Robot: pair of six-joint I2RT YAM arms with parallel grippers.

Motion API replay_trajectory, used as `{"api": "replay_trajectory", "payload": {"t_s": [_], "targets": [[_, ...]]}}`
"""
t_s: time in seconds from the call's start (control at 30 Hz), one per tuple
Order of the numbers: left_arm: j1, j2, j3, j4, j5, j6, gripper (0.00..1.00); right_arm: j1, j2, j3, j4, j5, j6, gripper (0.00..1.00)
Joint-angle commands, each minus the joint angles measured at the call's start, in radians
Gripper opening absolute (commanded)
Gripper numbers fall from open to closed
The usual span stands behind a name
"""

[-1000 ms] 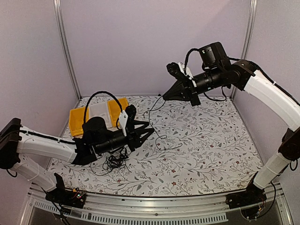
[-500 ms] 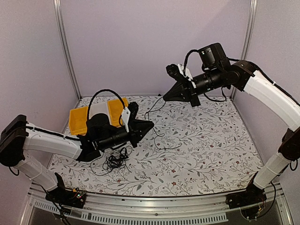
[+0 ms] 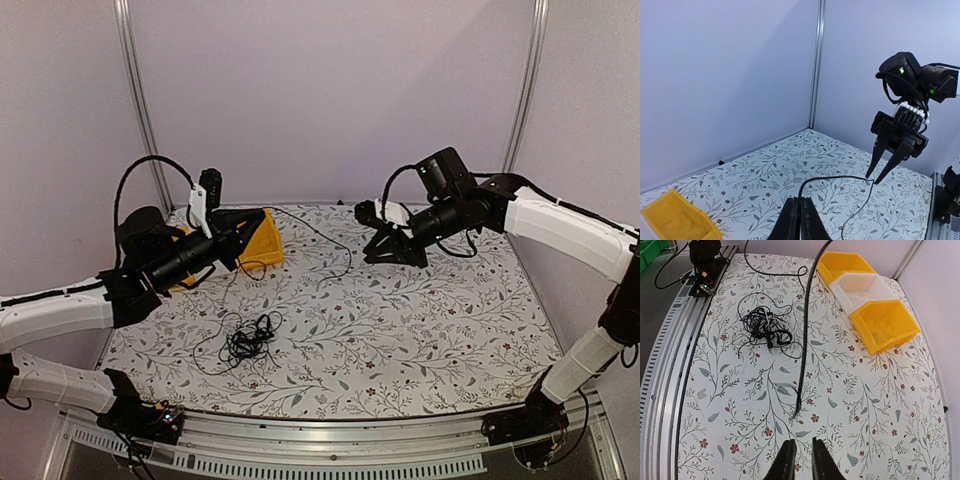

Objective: Untangle the cables

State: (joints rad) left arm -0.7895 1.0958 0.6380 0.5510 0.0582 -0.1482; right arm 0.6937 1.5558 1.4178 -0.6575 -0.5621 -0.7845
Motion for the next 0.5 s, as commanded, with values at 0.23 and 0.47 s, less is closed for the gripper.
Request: {"api": "replay_trajectory", "payload": {"t_s": [0.23, 0.47], "targets": [[0.150, -0.102, 0.319, -0.685, -0.192, 0.022, 0.00, -0.037, -0.059, -0.144, 0.102, 0.054, 0.045, 0.40], [0.219, -0.129, 0.422, -0.902, -0.329, 0.032, 0.00, -0.146, -0.123, -0.364, 0.268, -0.005, 0.122, 0.40]]}}
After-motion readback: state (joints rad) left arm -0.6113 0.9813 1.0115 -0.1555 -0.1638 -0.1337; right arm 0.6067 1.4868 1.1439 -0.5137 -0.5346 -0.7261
